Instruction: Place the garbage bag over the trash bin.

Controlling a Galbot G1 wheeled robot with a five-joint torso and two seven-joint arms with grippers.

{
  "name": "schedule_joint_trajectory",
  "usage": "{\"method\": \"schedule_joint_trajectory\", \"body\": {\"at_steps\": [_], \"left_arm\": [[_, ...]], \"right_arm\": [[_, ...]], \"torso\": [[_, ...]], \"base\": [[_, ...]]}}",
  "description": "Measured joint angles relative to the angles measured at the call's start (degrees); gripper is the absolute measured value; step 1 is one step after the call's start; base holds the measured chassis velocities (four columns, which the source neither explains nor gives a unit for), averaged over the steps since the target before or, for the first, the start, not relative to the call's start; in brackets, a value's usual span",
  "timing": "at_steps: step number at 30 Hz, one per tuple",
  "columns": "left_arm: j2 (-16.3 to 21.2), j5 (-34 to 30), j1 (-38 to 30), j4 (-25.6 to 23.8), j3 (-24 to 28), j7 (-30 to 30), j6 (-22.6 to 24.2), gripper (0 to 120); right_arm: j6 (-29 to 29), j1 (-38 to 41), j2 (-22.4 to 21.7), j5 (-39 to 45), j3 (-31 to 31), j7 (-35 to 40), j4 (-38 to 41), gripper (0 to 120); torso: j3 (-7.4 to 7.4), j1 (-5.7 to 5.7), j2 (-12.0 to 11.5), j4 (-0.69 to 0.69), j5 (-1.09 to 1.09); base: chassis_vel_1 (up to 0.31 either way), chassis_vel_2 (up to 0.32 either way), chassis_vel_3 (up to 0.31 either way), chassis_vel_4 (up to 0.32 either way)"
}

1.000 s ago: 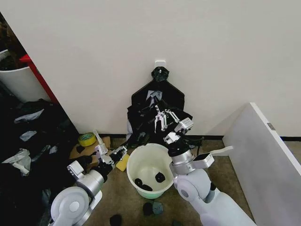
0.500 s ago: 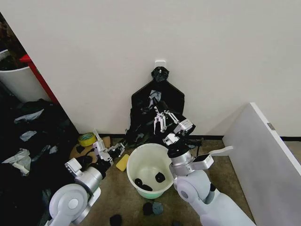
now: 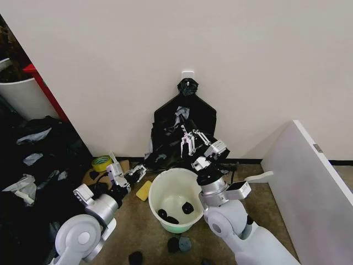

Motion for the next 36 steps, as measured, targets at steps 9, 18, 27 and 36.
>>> {"method": "schedule_joint_trajectory", "body": {"at_steps": [9, 18, 27, 36], "left_arm": [[-1.1, 0.43, -1.08, 2.15, 0.58, -0.74, 0.92, 41], [-1.15, 0.33, -1.41, 2.26, 1.01, -0.65, 1.17, 8], [0.0, 3.33, -1.45, -0.98, 0.91, 0.86, -1.12, 0], [1.36, 15.9, 0.1, -5.39, -0.44, 6.11, -11.41, 0]], "right_arm": [[0.04, -0.01, -0.31, 0.11, -0.06, -0.2, 0.81, 0], [0.17, -0.07, -0.52, 0.11, 0.14, -0.28, 0.66, 0], [0.67, -0.5, -0.96, 0.19, 1.08, 0.29, -1.55, 0], [-2.53, -4.56, -3.1, 0.23, 2.52, 6.39, 5.14, 0]], "torso": [[0.0, 0.0, 0.0, 0.0, 0.0], [0.0, 0.0, 0.0, 0.0, 0.0], [0.0, 0.0, 0.0, 0.0, 0.0], [0.0, 0.0, 0.0, 0.0, 0.01]], "base": [[0.0, 0.0, 0.0, 0.0], [0.0, 0.0, 0.0, 0.0], [0.0, 0.0, 0.0, 0.0], [0.0, 0.0, 0.0, 0.0]]}}
